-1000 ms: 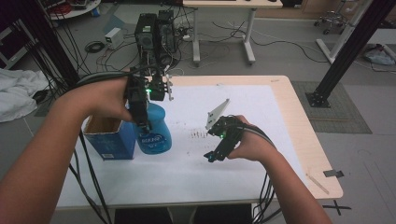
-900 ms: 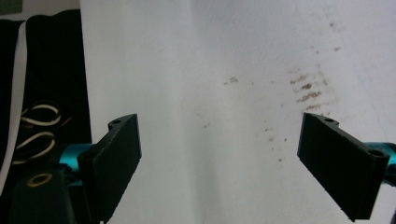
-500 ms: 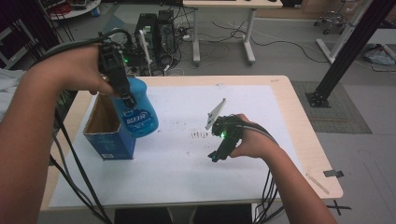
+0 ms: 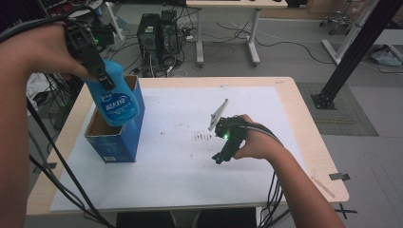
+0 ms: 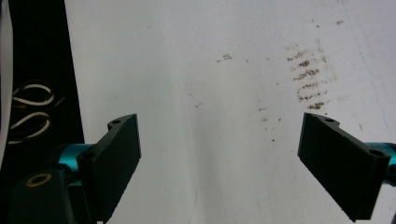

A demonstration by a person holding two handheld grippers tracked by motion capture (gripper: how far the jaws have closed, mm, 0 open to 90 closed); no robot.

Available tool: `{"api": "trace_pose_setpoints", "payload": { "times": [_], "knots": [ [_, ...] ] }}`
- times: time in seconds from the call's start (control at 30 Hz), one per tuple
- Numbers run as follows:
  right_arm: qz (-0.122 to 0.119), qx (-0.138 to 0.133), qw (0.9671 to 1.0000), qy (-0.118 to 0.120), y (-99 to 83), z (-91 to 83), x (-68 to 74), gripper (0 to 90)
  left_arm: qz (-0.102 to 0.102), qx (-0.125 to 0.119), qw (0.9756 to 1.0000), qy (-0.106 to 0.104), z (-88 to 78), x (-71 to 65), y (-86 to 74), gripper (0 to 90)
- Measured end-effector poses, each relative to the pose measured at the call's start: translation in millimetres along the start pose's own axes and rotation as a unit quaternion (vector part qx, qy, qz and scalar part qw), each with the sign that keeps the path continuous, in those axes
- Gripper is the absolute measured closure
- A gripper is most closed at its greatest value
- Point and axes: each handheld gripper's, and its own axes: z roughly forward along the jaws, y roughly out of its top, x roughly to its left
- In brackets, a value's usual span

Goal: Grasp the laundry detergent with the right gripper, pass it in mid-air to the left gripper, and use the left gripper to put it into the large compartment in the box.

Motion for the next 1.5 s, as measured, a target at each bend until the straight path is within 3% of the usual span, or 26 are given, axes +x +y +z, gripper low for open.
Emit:
{"api": "trace_pose_setpoints", "payload": {
  "times": [0.23,0.53,0.87,1.17,1.4,1.5],
  "knots": [
    [0.0,0.006,1.0,0.003,1.8,3.2,-0.9,12.5,-0.023,0.007,0.9997,0.008,3.4,15.0,-9.8,38.2],
    [0.003,0.01,0.9999,0.003,3.6,6.1,-2.0,12.5,-0.031,0.024,0.9989,0.026,15.8,27.6,-14.6,38.2],
    [0.005,0.013,0.9999,0.001,3.9,7.5,-2.7,12.5,-0.024,0.034,0.9981,0.047,41.6,39.6,-19.6,38.1],
    [0.005,0.013,0.9999,0.0,4.7,7.9,-1.6,12.5,-0.017,0.033,0.9989,0.029,68.5,43.3,-22.8,38.1],
    [0.0,0.014,0.9999,0.0,5.8,11.3,-0.6,12.5,-0.022,0.041,0.9988,0.018,97.5,46.4,-24.7,38.1],
    [0.001,0.018,0.9998,0.0,5.9,14.6,0.1,12.5,-0.028,0.044,0.9985,0.016,117.7,48.9,-26.5,38.1]
  ]
}}
